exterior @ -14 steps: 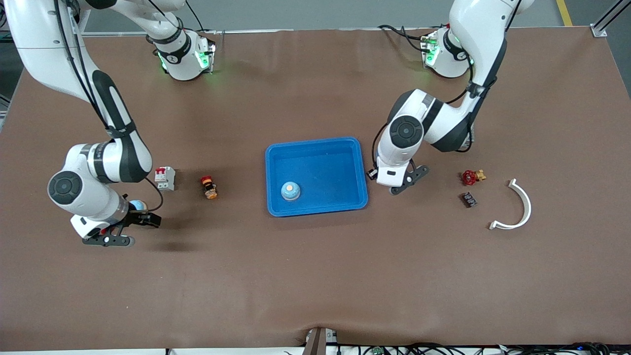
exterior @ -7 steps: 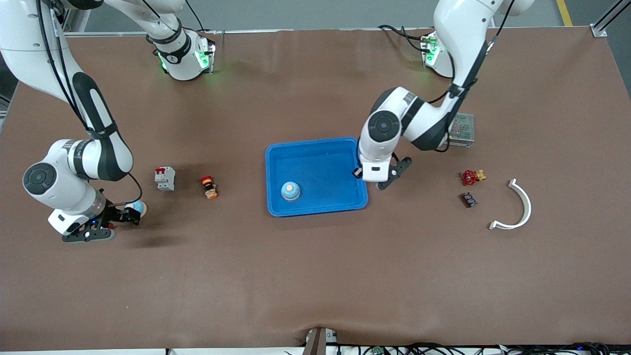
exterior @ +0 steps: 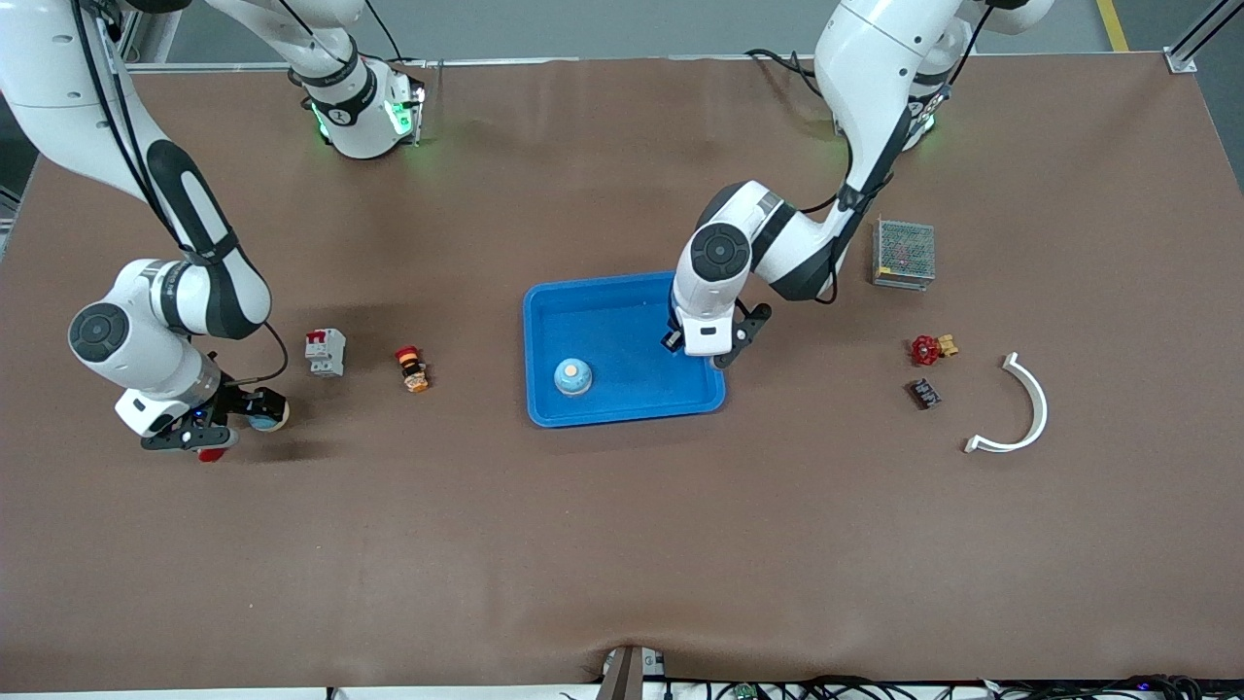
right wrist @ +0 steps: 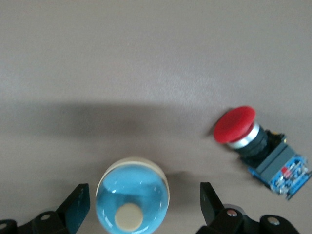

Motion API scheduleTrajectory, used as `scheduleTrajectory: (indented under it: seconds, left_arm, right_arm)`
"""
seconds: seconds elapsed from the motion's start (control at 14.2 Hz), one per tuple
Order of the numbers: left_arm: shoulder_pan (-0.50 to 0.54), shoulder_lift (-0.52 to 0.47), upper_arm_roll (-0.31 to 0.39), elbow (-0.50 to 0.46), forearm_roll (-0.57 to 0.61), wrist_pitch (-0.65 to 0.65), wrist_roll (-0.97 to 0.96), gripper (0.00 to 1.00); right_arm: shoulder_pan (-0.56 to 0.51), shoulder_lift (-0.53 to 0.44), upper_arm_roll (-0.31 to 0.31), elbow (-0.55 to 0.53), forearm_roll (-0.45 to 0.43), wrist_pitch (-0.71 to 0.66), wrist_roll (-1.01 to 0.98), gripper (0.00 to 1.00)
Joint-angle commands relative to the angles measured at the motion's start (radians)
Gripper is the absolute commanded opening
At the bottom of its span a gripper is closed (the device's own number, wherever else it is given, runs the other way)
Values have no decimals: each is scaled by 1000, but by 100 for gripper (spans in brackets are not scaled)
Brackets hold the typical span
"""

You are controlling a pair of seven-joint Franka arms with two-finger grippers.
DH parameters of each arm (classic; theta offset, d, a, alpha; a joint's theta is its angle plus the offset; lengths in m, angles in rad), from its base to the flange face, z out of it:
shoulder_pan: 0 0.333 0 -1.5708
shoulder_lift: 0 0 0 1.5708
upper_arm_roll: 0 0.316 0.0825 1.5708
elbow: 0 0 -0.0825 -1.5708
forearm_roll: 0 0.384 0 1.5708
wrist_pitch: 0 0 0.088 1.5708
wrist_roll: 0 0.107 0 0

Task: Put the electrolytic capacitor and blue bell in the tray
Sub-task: 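Reach the second bell with the right gripper while the left gripper drops the capacitor, then grasp and lift the bell while the left gripper reaches the second capacitor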

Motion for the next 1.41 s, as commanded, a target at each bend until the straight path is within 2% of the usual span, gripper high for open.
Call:
scheduleTrajectory:
  seconds: [0.0, 0.49, 0.56, 0.63, 0.71, 0.85, 1.13, 1.2, 1.27, 1.34]
  left_arm:
    - [-17, 23, 5, 18, -50, 36, -8, 0]
    - [-26, 98, 5, 67, -58, 58, -11, 0]
    - [-25, 102, 3, 71, -58, 58, -11, 9]
    - [-25, 102, 5, 73, -58, 58, -11, 45]
    - [-25, 102, 5, 78, -58, 58, -13, 73]
    - [-23, 96, 5, 90, -57, 57, -27, 100]
    - [-9, 52, 6, 107, -52, 29, -27, 100]
    - [-6, 31, 12, 114, -47, -3, -25, 100]
    - [-2, 14, 17, 134, -44, -43, -21, 100]
    - [12, 1, 18, 160, -41, -96, -15, 100]
  right_arm:
    - [-22, -55, 21, -63, 0, 5, 18, 100]
    - [-21, -49, 23, -78, 0, 44, 58, 100]
    - [-19, -49, 23, -78, 0, 44, 73, 100]
    - [-18, -47, 23, -77, 0, 44, 79, 100]
    - [-18, -47, 23, -75, 0, 45, 81, 100]
    - [-16, -46, 23, -74, 0, 45, 81, 100]
    - [-19, -43, 23, -72, 0, 51, 81, 100]
    - [-19, -41, 23, -74, 0, 59, 81, 86]
    - [-19, -43, 23, -74, 0, 59, 84, 37]
    - [-21, -43, 24, -74, 0, 59, 102, 0]
